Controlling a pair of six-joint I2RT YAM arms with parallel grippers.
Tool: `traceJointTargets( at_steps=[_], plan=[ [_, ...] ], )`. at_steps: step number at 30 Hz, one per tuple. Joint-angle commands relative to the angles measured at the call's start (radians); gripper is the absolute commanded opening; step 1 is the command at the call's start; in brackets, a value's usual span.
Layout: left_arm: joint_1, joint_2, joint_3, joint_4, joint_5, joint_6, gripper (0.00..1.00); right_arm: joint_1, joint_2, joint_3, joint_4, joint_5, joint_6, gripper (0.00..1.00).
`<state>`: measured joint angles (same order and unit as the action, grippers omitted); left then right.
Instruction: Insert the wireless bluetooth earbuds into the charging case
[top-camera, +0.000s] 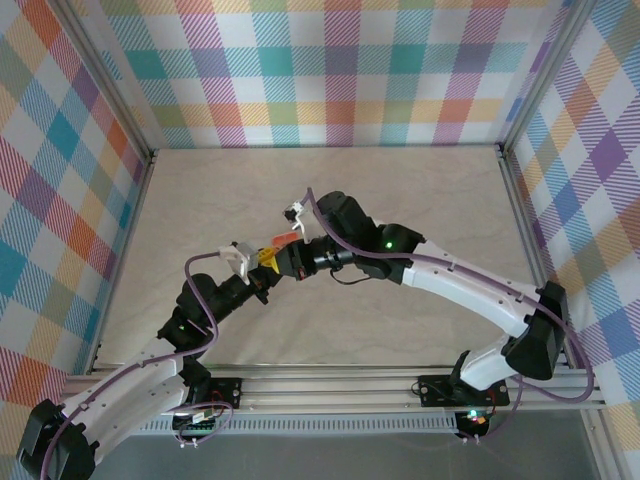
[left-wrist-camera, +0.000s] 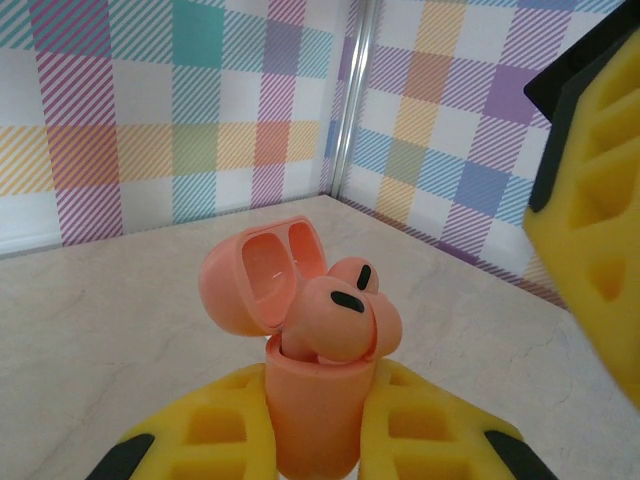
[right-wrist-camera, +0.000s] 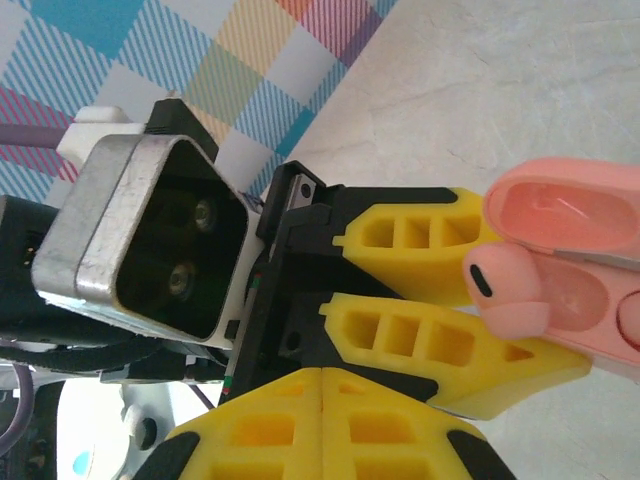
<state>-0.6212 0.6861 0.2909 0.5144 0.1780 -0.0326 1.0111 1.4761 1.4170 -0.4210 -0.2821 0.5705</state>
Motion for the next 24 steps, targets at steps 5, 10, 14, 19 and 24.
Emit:
traceJointTargets(
  at_steps=[5,10,14,19,24],
  plan=[
    [-0.009,-0.016,0.025,0.010,0.010,0.004,0.00,-0.005,0.028,0.077,-0.073,0.046,-0.059,0.07],
    [-0.009,-0.023,0.024,0.007,0.008,0.004,0.00,-0.014,0.042,0.080,-0.075,0.040,-0.062,0.07],
    [-0.009,-0.022,0.027,0.008,0.009,0.004,0.00,-0.018,0.056,0.089,-0.085,0.036,-0.070,0.07],
    [-0.009,-0.025,0.028,0.007,0.011,0.004,0.00,-0.026,0.061,0.088,-0.093,0.050,-0.073,0.07],
    [-0.009,-0.028,0.027,0.006,0.013,0.002,0.00,-0.042,0.055,0.079,-0.104,0.073,-0.070,0.07]
  ],
)
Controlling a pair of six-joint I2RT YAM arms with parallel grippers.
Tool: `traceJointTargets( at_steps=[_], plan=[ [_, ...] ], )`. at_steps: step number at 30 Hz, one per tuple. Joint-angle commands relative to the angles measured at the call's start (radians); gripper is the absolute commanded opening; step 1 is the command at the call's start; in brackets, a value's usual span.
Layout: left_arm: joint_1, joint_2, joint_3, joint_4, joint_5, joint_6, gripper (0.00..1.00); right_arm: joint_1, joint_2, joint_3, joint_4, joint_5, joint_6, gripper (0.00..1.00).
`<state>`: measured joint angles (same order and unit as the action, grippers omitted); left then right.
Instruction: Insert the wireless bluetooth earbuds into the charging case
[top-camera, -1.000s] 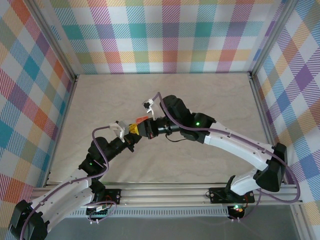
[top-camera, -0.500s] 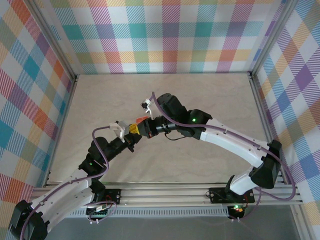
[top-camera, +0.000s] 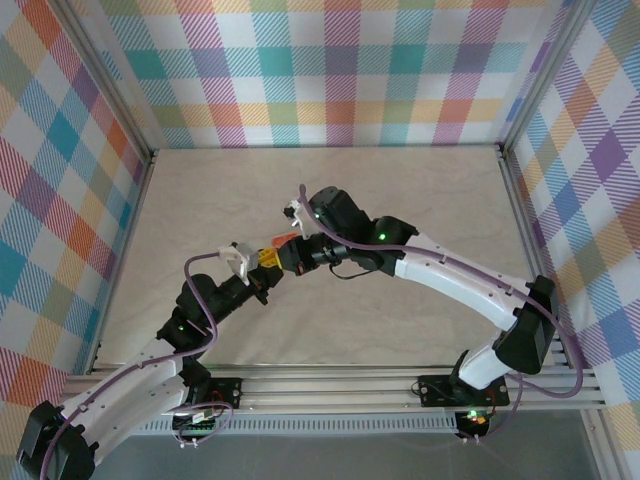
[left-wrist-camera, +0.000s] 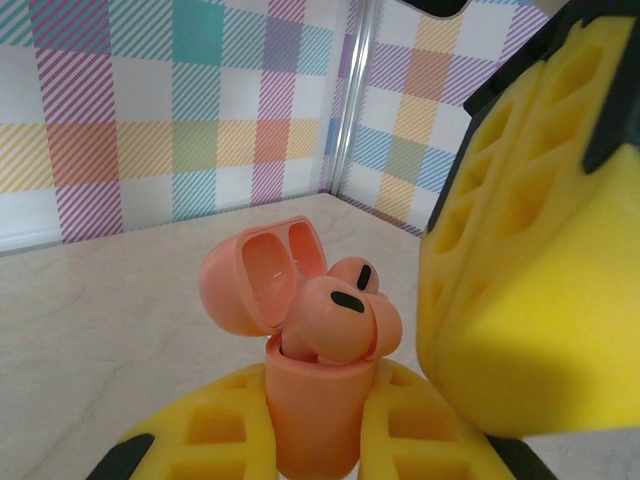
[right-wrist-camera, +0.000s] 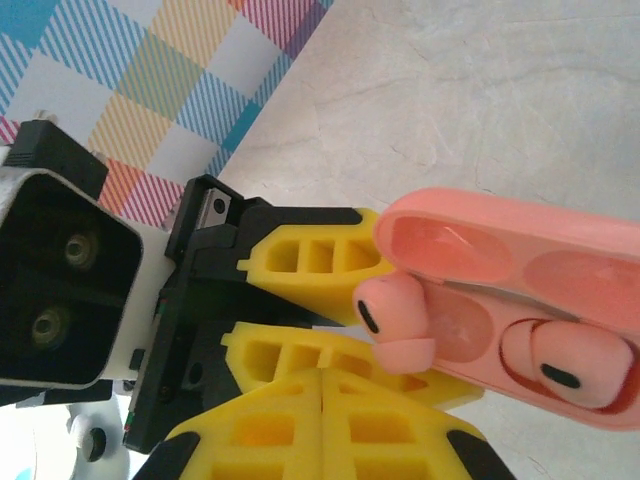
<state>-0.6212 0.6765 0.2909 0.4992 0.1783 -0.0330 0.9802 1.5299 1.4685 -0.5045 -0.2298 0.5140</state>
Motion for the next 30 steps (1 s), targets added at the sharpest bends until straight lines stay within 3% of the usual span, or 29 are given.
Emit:
traceJointTargets(
  at_steps=[1,18,24,30],
  plan=[
    [-0.009,-0.018,0.027,0.021,0.013,0.003,0.00,-0.014,0.000,0.024,-0.020,0.021,-0.013,0.07],
    [-0.009,-0.021,0.017,0.022,0.010,0.001,0.00,-0.031,-0.010,0.013,-0.011,-0.002,-0.011,0.06],
    [-0.009,-0.022,0.015,0.018,0.014,0.006,0.00,-0.030,-0.091,0.012,0.016,-0.053,-0.024,0.05],
    [-0.009,-0.022,0.031,0.004,0.075,0.021,0.00,-0.087,-0.160,0.065,-0.094,-0.014,-0.078,0.10]
  ],
)
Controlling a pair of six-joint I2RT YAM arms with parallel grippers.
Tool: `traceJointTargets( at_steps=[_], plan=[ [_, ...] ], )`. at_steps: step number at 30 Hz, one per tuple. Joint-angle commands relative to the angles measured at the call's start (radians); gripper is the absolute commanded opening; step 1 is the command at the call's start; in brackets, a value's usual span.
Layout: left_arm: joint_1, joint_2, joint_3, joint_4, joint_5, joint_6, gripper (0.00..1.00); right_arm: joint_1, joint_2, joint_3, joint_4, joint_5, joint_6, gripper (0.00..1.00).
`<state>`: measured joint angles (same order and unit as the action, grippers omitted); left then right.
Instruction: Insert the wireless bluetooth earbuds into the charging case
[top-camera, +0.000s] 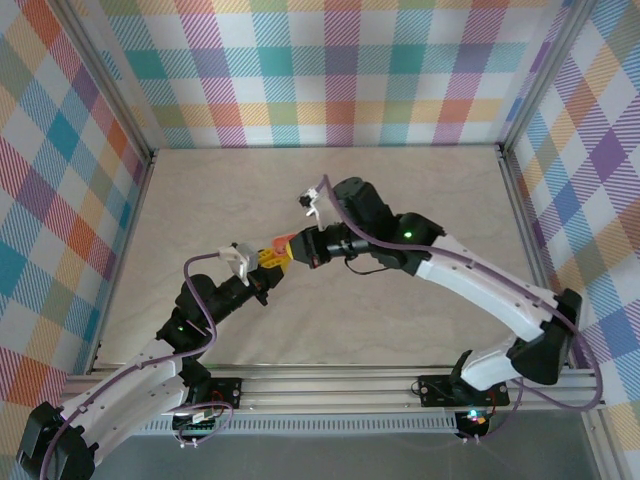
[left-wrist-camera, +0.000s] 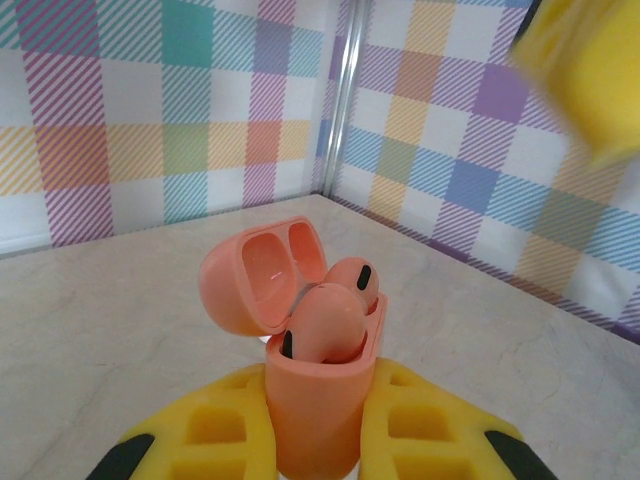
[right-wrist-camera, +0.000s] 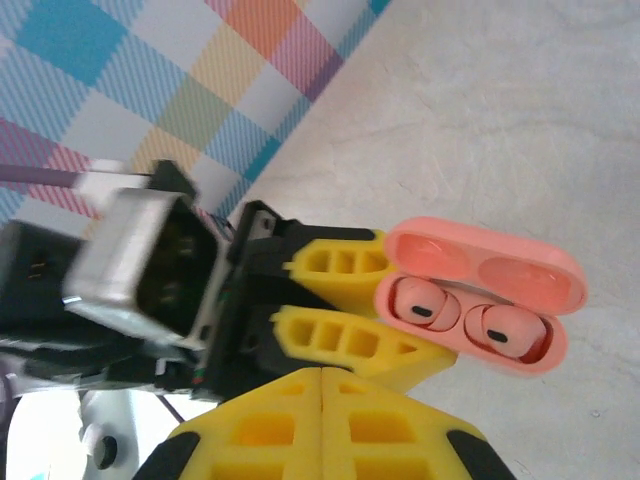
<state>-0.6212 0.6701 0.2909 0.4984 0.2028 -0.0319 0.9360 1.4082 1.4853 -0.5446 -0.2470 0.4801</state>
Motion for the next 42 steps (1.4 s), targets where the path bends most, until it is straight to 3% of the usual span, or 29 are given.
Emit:
traceJointTargets(
  at_steps=[1,6,12,19,28,42],
  plan=[
    [-0.009,-0.015,0.036,0.001,0.069,0.025,0.00,-0.072,-0.040,0.053,-0.074,-0.014,-0.045,0.14],
    [-0.009,-0.010,0.051,0.028,0.219,0.026,0.00,-0.189,-0.049,0.014,-0.073,-0.173,-0.041,0.46],
    [-0.009,0.013,0.080,0.067,0.349,0.011,0.00,-0.255,-0.054,-0.047,-0.025,-0.332,0.001,0.56],
    [-0.012,0.092,0.125,0.101,0.394,0.008,0.00,-0.255,0.006,-0.109,0.060,-0.532,0.041,0.56],
    [-0.020,0.147,0.152,0.129,0.397,0.009,0.00,-0.255,0.018,-0.138,0.067,-0.578,0.035,0.56],
    [-0.021,0.208,0.147,0.035,0.272,-0.014,0.00,-0.255,-0.078,-0.132,0.090,-0.625,0.007,0.56]
  ],
)
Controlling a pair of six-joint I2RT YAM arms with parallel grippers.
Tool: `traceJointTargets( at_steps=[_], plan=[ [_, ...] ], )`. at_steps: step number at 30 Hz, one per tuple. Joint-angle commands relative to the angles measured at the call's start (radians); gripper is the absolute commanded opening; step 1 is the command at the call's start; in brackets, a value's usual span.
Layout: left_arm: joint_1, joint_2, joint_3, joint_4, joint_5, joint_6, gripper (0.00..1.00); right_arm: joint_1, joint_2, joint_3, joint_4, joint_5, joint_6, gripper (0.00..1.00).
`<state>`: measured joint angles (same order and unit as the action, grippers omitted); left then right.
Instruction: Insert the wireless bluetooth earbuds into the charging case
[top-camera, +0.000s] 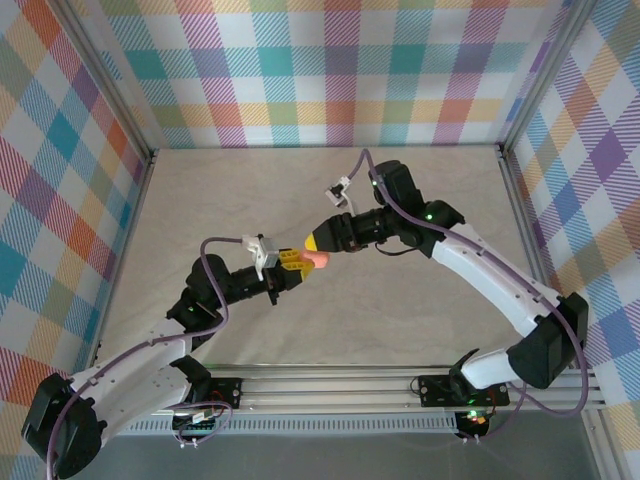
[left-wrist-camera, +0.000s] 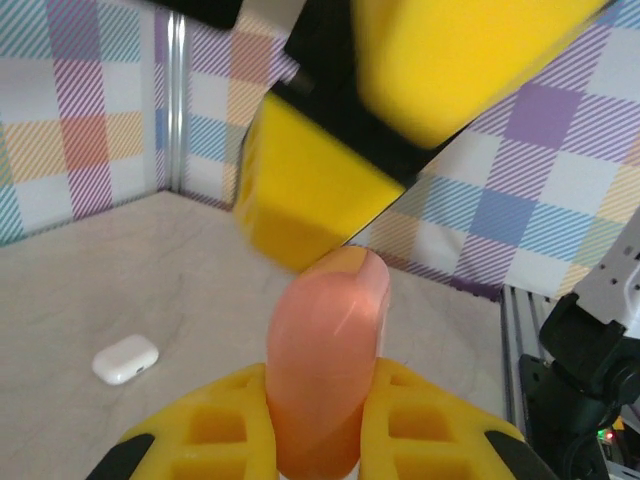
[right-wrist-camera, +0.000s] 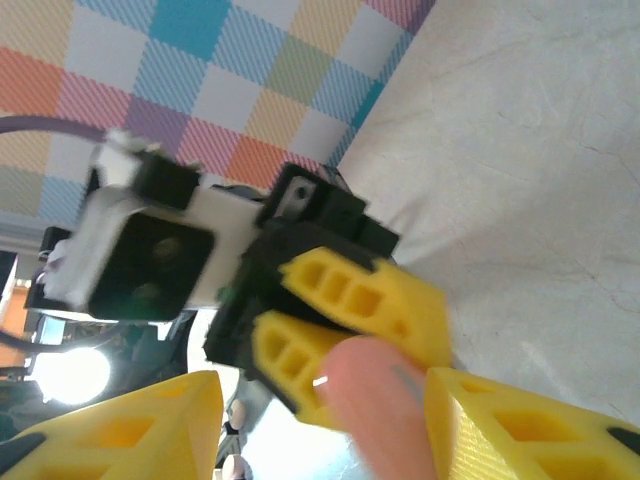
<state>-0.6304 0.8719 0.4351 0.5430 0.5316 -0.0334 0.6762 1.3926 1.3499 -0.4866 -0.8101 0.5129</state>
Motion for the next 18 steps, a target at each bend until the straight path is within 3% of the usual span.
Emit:
traceJointTargets(
  at_steps=[1,5,9,12,18],
  plan=[
    [-0.011,0.007,0.001,-0.009,-0.065,-0.016,0.00,0.005,-0.074,0.001,0.034,-0.062,-0.032,0.56],
    [-0.011,0.013,0.001,-0.033,-0.105,-0.035,0.00,0.003,-0.128,-0.003,0.003,0.011,-0.080,0.59],
    [-0.011,0.050,0.025,-0.122,-0.199,-0.061,0.00,-0.002,-0.182,-0.042,-0.060,0.242,-0.116,0.66],
    [-0.003,0.116,0.074,-0.228,-0.320,-0.152,0.00,-0.022,-0.226,-0.118,-0.074,0.384,-0.107,0.68],
    [0.024,0.366,0.257,-0.380,-0.282,-0.232,0.03,-0.068,-0.338,-0.286,-0.076,0.648,-0.103,0.80]
  ],
)
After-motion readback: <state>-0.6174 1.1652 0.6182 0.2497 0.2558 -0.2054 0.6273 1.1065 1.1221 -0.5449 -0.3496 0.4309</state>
